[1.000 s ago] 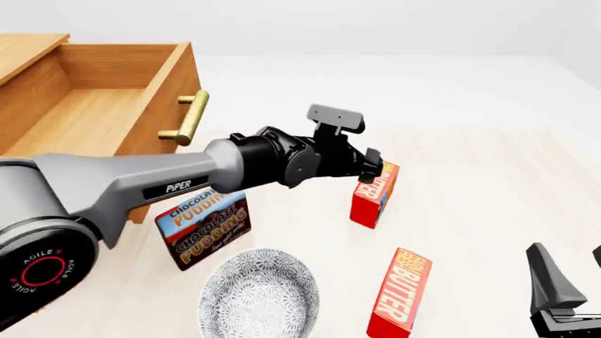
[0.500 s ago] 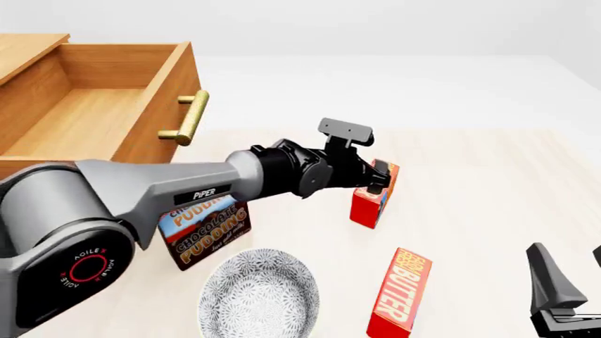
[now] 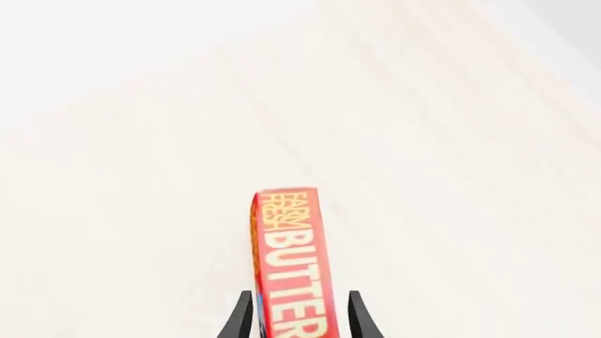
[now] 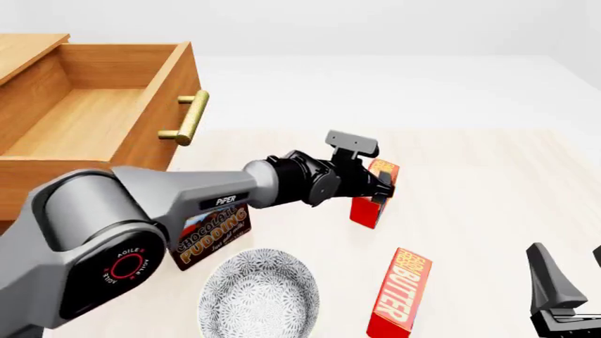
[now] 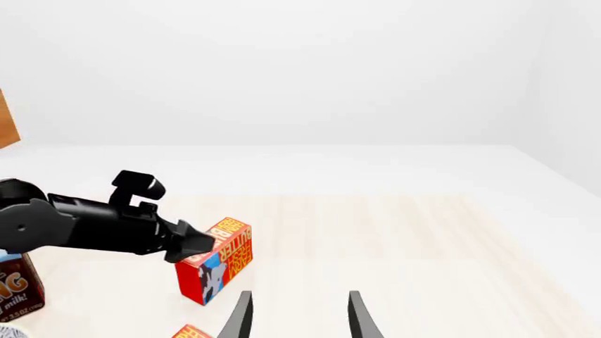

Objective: Put the butter at the front in the top drawer of the cabinet and close it.

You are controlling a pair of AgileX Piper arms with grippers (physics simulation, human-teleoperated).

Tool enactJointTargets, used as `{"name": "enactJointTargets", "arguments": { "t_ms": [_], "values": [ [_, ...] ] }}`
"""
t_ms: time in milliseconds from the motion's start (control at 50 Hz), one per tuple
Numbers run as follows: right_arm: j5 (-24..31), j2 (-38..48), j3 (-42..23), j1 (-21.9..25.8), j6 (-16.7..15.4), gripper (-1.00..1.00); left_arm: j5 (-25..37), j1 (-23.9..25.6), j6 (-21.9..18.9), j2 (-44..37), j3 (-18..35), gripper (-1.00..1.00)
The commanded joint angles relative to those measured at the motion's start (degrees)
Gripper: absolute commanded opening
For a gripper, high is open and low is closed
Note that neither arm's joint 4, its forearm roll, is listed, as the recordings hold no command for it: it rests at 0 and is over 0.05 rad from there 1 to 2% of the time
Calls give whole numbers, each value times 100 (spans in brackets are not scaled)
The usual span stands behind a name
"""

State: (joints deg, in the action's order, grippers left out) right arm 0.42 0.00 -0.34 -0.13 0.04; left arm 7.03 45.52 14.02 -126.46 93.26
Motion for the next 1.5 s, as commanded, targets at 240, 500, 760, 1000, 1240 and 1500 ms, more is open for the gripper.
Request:
{"name": "enactJointTargets", "arguments": {
  "t_ms": [240, 500, 760, 1000, 1240, 1500],
  "values": [
    [-9, 3, 3, 0, -1, 100, -38, -18, 39, -501, 212, 100],
    [-8, 3, 3, -1, -3, 100, -56, 83, 92, -690, 295, 100],
    [-9, 3, 3, -1, -2, 100, -46, 61, 95, -874, 394, 100],
    [-8, 3, 3, 0, -2, 100, -5, -9, 36, -907, 406, -100],
    [-8, 3, 3, 0, -2, 100, 2, -92, -136, -494, 171, -100],
    [-9, 3, 3, 0, -2, 100, 25, -83, -295, 322, -358, -100]
  ]
}}
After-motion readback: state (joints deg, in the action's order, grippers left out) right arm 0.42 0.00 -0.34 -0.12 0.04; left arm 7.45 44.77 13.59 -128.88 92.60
